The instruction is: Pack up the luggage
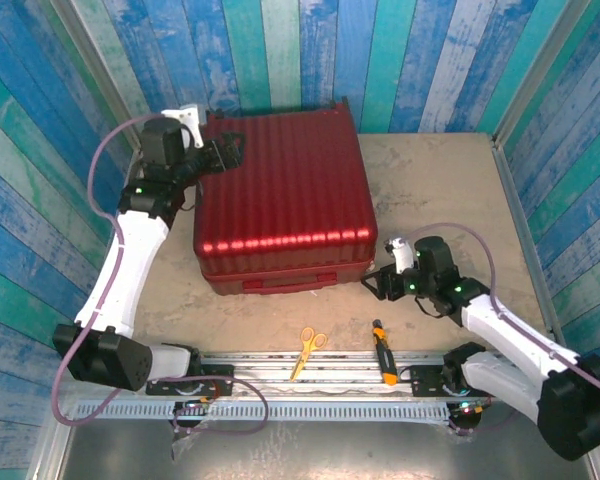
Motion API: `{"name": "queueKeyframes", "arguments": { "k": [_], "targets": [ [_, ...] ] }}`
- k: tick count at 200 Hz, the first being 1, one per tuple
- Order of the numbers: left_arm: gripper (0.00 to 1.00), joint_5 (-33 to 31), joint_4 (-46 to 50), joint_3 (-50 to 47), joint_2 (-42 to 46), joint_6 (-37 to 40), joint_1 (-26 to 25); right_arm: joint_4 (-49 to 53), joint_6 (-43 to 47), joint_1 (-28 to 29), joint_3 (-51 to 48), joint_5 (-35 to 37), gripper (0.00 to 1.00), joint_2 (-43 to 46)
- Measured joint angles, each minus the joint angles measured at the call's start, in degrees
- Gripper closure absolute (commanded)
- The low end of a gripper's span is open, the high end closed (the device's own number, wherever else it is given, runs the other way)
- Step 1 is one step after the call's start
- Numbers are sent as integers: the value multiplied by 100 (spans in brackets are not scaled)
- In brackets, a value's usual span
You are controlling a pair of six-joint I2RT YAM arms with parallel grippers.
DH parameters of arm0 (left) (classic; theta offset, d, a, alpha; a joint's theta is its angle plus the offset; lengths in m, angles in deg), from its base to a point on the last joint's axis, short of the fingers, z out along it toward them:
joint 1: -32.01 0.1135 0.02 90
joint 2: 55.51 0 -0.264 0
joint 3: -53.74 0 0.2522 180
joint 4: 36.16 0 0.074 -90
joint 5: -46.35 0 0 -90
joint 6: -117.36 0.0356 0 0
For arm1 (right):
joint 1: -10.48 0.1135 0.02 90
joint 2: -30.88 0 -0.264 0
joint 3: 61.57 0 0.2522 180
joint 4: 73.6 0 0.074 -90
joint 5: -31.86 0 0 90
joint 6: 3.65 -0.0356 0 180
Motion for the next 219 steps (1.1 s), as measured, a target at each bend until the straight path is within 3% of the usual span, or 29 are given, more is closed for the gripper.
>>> {"name": "queueKeyframes", "arguments": {
  "k": [42,129,195,202,219],
  "targets": [
    [2,0,11,0,-7,-118,-413,-409,11,4,81,142,58,-476],
    [2,-262,79,0,-411,-424,-778,-330,-22,31,81,658,99,-118],
    [2,-669,358,17,-905,-538,-848,-247,-83,31,396,901,98,-326],
    [2,-713,356,39,-922,-540,-848,-234,-50,31,426,896,90,-334],
    [2,-796,358,63,-960,-535,-848,-133,55,4,463,966,53,-334]
  ]
}}
